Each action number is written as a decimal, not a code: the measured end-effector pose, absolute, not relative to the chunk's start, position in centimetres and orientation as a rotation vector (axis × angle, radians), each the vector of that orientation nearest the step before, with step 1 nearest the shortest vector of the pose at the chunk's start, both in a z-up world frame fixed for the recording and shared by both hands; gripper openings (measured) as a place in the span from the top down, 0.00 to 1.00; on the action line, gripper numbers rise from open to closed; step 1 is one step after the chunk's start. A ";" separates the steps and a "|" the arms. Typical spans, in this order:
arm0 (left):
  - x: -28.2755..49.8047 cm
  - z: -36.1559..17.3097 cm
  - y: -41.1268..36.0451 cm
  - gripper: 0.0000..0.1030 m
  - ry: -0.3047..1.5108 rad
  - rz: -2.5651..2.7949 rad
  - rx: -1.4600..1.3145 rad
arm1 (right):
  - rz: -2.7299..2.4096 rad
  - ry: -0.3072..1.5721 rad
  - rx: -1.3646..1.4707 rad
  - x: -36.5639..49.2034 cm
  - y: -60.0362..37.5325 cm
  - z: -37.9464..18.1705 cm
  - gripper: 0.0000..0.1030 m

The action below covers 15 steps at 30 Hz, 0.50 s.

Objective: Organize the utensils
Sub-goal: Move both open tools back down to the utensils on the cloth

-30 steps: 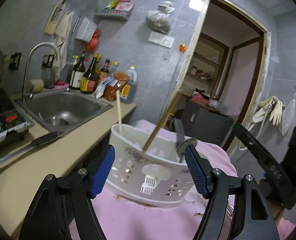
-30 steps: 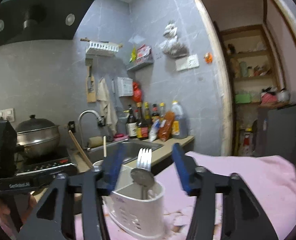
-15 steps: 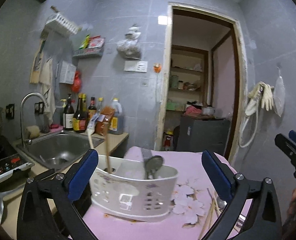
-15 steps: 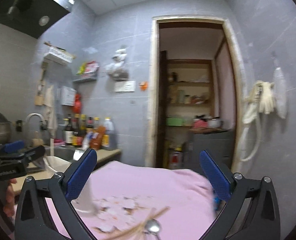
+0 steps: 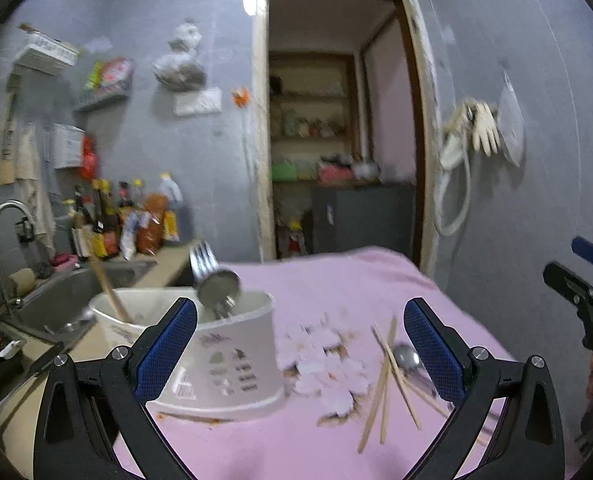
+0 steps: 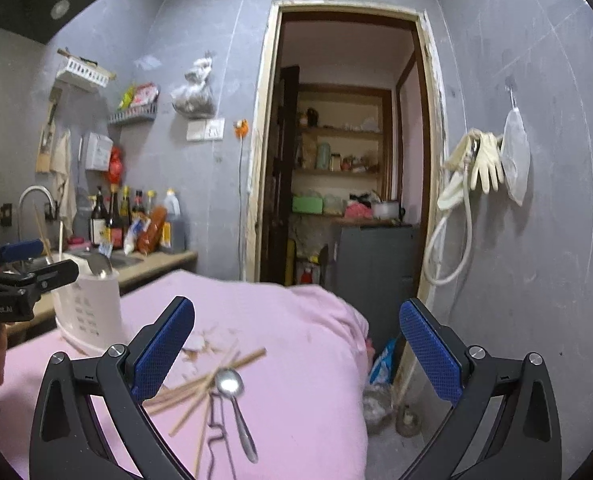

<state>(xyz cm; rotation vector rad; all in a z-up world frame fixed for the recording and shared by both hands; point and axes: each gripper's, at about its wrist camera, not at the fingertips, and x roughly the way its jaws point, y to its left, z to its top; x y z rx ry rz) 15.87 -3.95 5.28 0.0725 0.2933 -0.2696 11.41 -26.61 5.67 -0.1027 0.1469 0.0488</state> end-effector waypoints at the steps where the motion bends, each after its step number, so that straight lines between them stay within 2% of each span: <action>1: 16.3 4.8 -4.4 0.01 0.328 -0.283 0.088 | 0.052 0.162 -0.098 11.7 -26.8 5.5 0.00; 12: 20.5 0.3 -8.8 0.02 0.568 -0.363 0.240 | 0.124 0.424 -0.102 15.9 -28.1 2.3 0.00; 15: 21.3 -0.9 -9.7 0.15 0.611 -0.403 0.276 | 0.174 0.495 -0.098 17.0 -28.3 1.3 0.03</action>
